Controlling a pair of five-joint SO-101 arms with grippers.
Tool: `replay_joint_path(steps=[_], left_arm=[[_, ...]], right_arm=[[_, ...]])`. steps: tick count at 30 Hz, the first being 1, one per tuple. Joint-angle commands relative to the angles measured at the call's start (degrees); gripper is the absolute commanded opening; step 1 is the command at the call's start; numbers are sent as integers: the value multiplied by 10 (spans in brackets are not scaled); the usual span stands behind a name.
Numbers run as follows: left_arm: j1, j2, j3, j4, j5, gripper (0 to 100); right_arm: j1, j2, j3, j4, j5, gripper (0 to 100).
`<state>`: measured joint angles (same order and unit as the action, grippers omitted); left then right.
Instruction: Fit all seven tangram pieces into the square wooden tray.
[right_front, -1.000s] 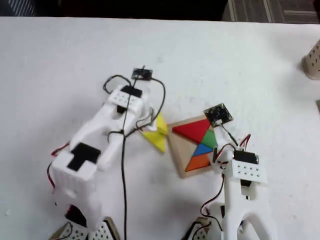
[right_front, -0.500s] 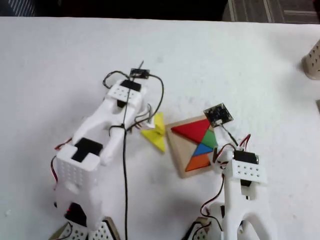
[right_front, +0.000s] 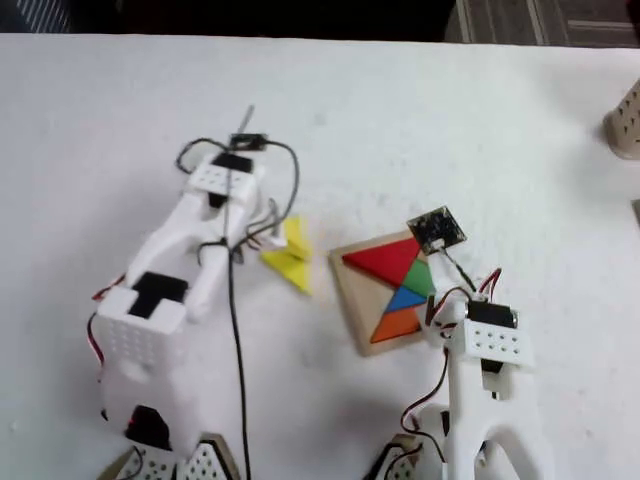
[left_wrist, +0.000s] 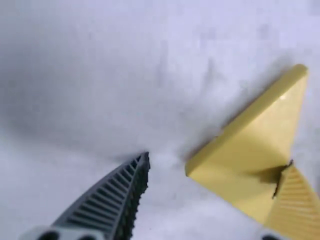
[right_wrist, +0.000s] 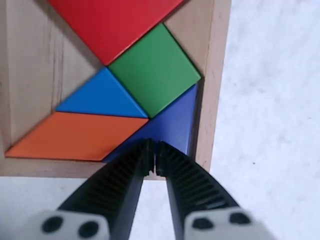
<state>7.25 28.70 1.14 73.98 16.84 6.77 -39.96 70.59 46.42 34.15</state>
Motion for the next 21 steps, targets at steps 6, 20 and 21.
replay_joint_path(steps=[6, 20, 21], left_arm=[[-97, -6, 0, 6, -57, 400], [-200, -104, 71, 15, -52, 400], [-188, -126, 93, 11, -52, 400]], right_arm=[[-1, -12, -3, -8, 9, 19], [-5, -9, -3, -9, 9, 19], [-5, -9, -3, -9, 9, 19]])
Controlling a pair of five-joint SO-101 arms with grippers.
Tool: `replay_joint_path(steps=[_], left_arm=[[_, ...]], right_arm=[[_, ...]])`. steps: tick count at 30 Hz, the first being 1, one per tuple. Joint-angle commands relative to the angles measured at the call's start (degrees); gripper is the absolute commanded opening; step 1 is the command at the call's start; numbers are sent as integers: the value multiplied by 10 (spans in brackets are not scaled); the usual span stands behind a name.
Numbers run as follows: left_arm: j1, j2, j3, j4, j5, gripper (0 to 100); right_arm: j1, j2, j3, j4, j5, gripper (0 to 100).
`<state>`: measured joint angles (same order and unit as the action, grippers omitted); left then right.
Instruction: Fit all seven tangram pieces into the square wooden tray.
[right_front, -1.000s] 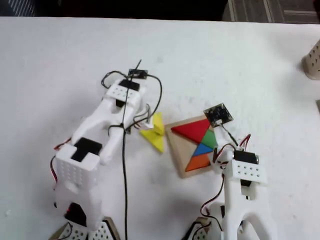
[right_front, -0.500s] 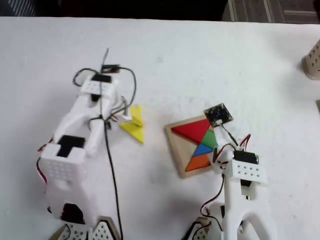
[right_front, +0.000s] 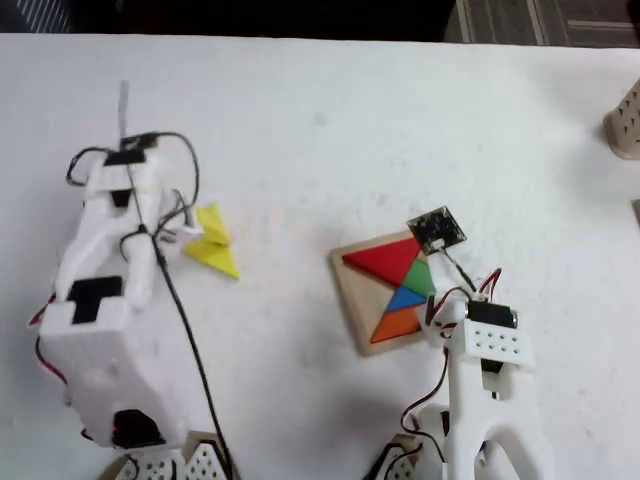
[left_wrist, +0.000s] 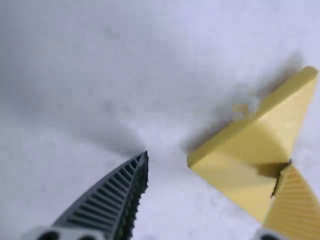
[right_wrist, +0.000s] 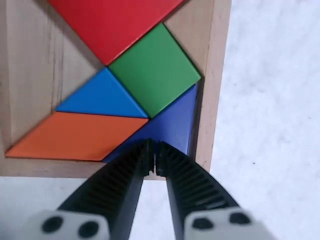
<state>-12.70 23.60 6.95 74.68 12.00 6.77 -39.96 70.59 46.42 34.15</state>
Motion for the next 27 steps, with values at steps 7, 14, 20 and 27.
replay_joint_path(steps=[7, 14, 20, 27], left_arm=[[40, -188, 149, -84, -3, 400], [31, -102, 76, -74, 14, 400], [31, 7, -55, -17, 10, 399], [38, 58, -98, -10, -4, 257]], right_arm=[[-5, -9, -3, -9, 9, 19], [-5, -9, -3, -9, 9, 19], [-5, -9, -3, -9, 8, 19], [-3, -9, -3, -9, 8, 19]])
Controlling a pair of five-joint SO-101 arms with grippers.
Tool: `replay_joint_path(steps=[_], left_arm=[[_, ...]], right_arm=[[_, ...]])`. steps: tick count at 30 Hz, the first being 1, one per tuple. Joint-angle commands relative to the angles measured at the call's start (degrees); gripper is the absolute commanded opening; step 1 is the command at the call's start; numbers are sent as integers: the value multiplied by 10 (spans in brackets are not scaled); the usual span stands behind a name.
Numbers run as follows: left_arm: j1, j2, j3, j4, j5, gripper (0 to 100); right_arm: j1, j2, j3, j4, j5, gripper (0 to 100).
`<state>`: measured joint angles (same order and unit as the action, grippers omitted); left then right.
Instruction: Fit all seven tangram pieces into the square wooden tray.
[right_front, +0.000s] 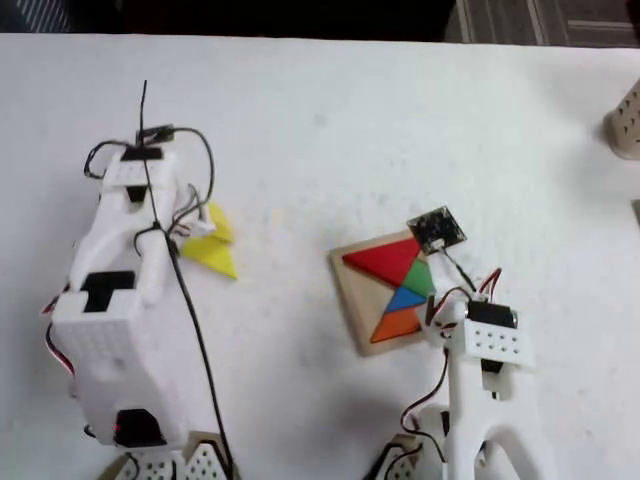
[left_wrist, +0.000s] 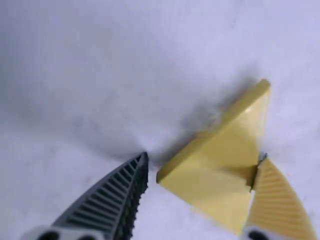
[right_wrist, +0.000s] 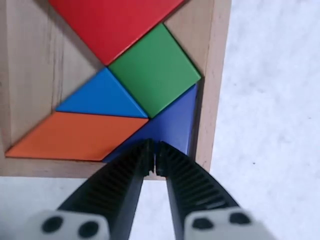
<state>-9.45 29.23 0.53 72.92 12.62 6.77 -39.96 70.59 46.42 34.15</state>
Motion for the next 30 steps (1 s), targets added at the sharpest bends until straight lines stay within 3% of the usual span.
replay_joint_path(steps=[1, 16, 18, 22, 30], left_arm=[[8, 3, -38, 14, -24, 251], [23, 0, -38, 55, -41, 244], [33, 0, -38, 55, -41, 213], [58, 0, -58, 72, -42, 55], [105, 1, -99, 126, -42, 60]], right_arm=[[-3, -9, -3, -9, 8, 19], [-4, -9, -3, -9, 8, 19], [-4, -9, -3, -9, 8, 19], [-4, -9, -3, -9, 8, 19], [-4, -9, -3, -9, 8, 19]])
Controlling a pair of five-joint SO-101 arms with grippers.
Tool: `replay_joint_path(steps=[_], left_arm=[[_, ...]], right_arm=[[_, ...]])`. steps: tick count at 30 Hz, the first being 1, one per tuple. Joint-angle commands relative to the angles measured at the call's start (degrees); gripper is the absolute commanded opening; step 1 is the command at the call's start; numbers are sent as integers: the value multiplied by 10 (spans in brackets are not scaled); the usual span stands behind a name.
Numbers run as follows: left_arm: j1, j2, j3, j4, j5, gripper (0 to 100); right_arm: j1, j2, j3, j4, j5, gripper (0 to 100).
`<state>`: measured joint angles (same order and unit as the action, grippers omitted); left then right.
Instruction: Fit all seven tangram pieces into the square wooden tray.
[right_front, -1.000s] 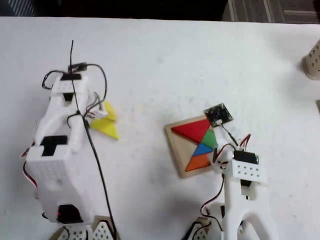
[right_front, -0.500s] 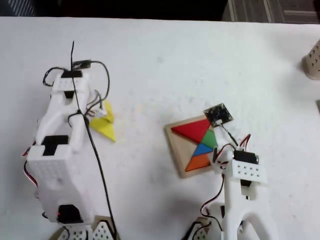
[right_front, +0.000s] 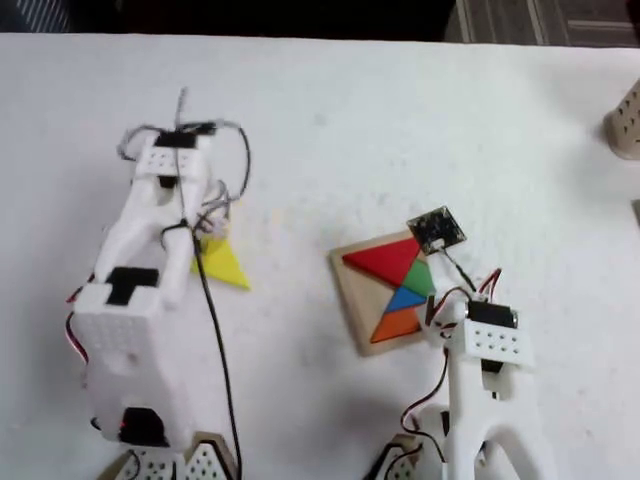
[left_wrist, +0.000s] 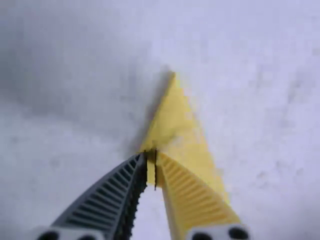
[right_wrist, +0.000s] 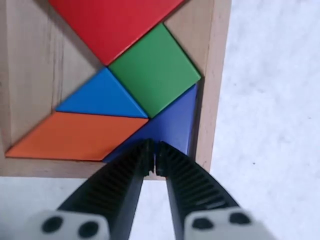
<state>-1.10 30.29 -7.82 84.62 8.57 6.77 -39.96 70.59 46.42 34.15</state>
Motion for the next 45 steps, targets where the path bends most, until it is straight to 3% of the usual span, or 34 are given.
replay_joint_path(steps=[1, 10, 15, 18, 24, 28, 33, 39, 45], left_arm=[[26, -7, -16, 9, -2, 60], [6, -10, -19, 11, -4, 71], [-8, -30, -15, 25, -1, 194], [-8, -73, 13, 22, 11, 211], [-29, -123, 146, -84, -12, 214], [-58, -122, 170, -120, -18, 296], [-38, -123, 189, -120, -9, 390], [-36, -122, 200, -123, 6, 393], [10, -122, 248, -125, 8, 392]], right_arm=[[-4, -9, -3, -9, 8, 19], [-5, -9, -3, -9, 8, 19], [-5, -9, -3, -9, 8, 19], [-5, -9, -3, -9, 8, 19], [-5, -9, -3, -9, 8, 19], [-5, -9, -3, -9, 8, 19], [-5, -9, -3, -9, 8, 19], [-5, -9, -3, -9, 8, 19], [-5, -9, -3, -9, 8, 19]])
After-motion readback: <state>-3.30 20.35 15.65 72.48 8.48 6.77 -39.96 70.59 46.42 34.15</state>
